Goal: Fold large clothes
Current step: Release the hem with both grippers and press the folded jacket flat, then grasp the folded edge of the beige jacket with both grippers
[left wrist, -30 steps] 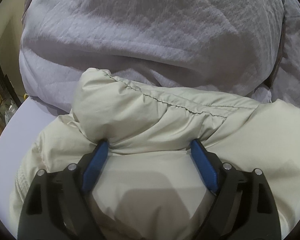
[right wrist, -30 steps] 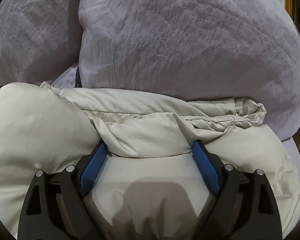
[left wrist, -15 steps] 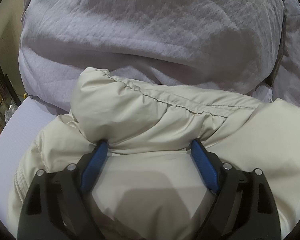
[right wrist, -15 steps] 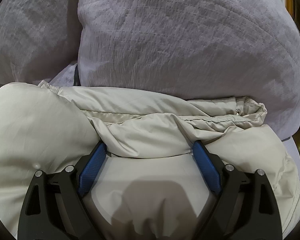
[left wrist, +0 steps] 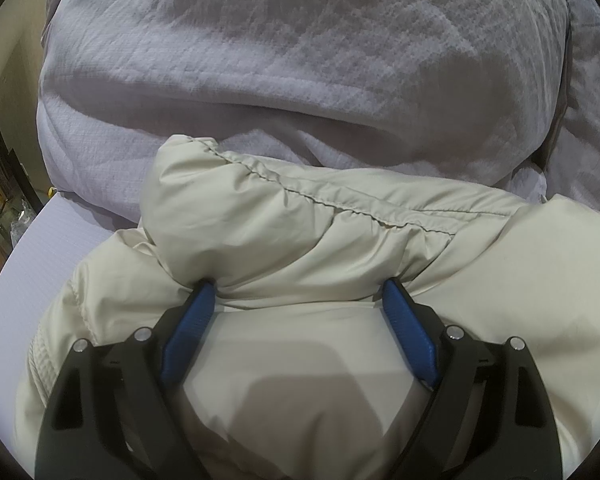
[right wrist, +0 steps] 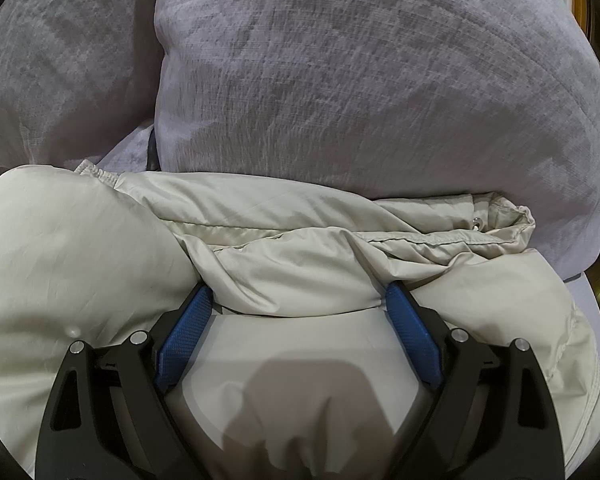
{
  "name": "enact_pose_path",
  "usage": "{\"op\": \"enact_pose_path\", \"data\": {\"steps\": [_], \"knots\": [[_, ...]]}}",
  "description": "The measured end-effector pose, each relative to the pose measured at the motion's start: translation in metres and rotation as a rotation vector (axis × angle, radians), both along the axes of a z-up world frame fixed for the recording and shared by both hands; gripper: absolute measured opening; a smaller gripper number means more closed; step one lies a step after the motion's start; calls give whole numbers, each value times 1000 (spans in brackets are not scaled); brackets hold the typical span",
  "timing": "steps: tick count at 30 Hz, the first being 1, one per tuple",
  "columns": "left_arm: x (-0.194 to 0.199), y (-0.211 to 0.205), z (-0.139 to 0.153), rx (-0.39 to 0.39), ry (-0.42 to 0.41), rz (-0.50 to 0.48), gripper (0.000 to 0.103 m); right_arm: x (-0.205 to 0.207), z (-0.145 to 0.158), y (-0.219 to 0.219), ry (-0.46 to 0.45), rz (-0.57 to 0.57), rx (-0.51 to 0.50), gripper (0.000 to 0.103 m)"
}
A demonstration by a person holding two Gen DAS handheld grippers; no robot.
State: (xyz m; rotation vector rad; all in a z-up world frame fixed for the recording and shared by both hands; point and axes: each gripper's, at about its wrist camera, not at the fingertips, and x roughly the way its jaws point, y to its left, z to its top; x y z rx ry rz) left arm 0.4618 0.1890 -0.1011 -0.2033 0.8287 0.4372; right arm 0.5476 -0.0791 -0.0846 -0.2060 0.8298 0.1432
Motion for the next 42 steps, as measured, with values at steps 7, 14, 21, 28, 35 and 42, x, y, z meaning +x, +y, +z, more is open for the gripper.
{"op": "enact_pose_path", "data": {"steps": [7, 14, 21, 28, 35, 42], "knots": [[-8, -3, 17, -10, 30, -21, 85, -18, 24, -3, 3, 9, 30, 90], [-29, -14, 49, -48, -11, -62, 85, -48, 62, 4, -52, 44, 127, 90], [-33, -38, 68, -51, -51, -128, 86, -63, 62, 24, -31, 86, 157, 90], [-24, -46, 51, -19, -18, -130, 86, -52, 50, 44, -4, 101, 140, 90], [-8, -49, 32, 16, 7, -117, 86, -42, 36, 52, 10, 102, 132, 90], [-1, -42, 14, -14, 21, -99, 87, -35, 23, 54, 40, 93, 117, 91]]}}
